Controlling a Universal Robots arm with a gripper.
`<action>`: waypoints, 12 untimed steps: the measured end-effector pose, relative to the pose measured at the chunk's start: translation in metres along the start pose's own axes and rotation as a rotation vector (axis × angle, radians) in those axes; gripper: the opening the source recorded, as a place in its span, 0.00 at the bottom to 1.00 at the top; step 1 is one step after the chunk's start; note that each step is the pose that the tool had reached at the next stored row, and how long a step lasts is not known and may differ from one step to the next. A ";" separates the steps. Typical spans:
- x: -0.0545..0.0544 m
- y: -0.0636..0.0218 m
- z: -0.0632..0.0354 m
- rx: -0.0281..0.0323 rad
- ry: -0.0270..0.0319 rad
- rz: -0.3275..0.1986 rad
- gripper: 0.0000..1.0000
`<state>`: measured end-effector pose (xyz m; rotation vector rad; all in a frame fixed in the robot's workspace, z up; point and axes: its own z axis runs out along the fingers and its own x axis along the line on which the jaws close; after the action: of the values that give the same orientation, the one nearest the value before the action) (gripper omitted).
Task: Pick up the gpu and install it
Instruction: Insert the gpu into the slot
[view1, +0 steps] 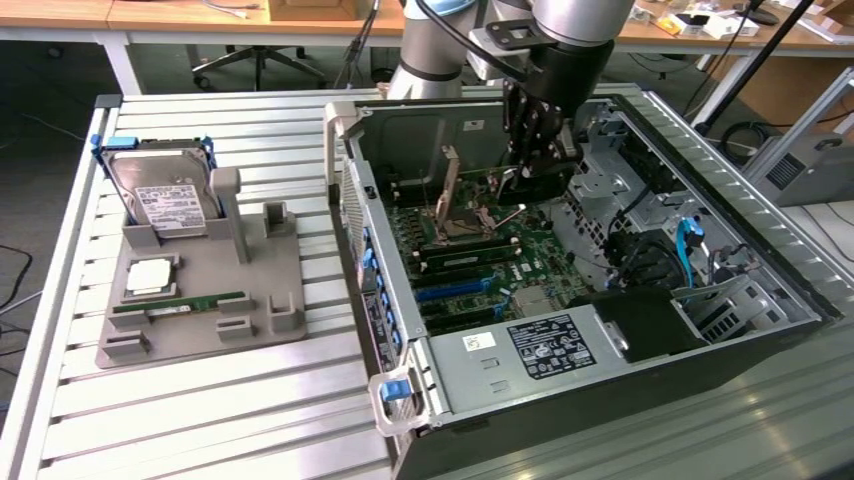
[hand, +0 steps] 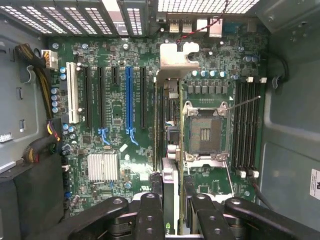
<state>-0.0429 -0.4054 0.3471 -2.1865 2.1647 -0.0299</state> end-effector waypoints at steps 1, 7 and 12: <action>0.000 0.0000 0.0000 -0.0001 -0.0002 -0.003 0.27; 0.000 0.0000 0.0000 -0.0006 -0.0011 -0.019 0.27; 0.000 0.0000 0.0000 -0.0009 -0.0018 -0.029 0.27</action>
<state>-0.0429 -0.4054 0.3471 -2.2180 2.1320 -0.0284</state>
